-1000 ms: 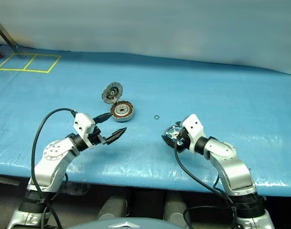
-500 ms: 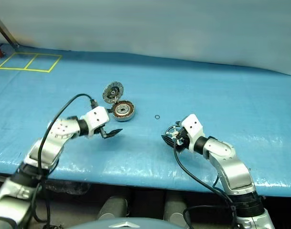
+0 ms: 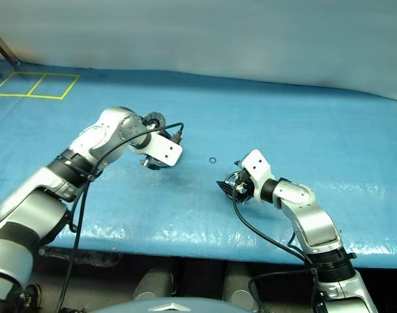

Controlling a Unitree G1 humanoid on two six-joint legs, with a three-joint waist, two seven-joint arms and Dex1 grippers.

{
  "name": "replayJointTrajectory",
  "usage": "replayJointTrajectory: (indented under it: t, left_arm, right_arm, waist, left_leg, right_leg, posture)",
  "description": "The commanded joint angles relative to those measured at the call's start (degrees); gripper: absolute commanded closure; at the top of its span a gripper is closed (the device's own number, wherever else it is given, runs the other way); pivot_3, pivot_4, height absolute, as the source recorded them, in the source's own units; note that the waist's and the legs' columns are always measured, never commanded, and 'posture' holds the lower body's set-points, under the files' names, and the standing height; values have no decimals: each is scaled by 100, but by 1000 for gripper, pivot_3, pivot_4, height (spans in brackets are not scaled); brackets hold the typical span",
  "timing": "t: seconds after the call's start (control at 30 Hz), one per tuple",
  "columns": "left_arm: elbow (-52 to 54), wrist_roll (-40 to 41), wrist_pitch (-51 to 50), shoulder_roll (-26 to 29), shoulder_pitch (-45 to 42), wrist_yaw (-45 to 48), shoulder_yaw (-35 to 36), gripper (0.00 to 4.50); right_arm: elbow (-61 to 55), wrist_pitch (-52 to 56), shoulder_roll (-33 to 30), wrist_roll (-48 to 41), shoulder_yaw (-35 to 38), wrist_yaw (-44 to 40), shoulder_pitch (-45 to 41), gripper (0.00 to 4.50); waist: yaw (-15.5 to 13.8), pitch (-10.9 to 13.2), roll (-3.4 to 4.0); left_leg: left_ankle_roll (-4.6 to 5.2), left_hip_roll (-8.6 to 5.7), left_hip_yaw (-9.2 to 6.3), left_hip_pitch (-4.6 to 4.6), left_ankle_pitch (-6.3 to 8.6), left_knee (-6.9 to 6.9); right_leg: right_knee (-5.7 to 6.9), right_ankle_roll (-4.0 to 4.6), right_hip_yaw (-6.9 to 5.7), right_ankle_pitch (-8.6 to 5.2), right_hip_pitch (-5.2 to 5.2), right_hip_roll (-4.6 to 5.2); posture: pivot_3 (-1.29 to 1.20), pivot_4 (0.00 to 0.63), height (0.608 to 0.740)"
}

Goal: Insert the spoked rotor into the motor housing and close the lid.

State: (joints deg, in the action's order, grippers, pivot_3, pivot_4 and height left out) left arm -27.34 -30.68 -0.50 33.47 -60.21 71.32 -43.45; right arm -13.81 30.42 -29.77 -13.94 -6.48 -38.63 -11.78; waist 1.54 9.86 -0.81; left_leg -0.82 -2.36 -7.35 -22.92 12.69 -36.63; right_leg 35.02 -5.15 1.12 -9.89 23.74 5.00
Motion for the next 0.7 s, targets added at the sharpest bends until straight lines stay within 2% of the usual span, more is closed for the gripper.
replayJointTrajectory:
  t: [0.03, 0.3, 0.7]
  left_arm:
    - [-470, -282, 272, -148, -224, -22, -24, 0]
    - [-850, -540, 475, -334, -210, -152, 45, 0]
    - [-382, -369, 375, 129, -10, 24, 565, 0]
  right_arm:
    - [-225, -25, -95, -33, 140, -22, -8, 39]
    - [-331, 2, -150, -35, 154, 15, 116, 39]
    - [-229, 3, -112, -14, 56, -20, 32, 39]
  waist:
    - [24, 1, -2]
    - [40, 1, -2]
    - [64, 2, -1]
  left_leg:
    - [0, 0, 0, 0, 0, 0]
    - [4, 0, -2, 0, 2, -22]
    - [4, -1, -2, -1, 2, -35]
  right_leg:
    - [2, 0, 0, 0, 0, 0]
    - [7, -10, 1, 6, -8, 0]
    - [18, -14, 2, 9, -6, 0]
  posture:
    - [0, 150, 740]
    - [0, 150, 740]
    - [0, 150, 740]
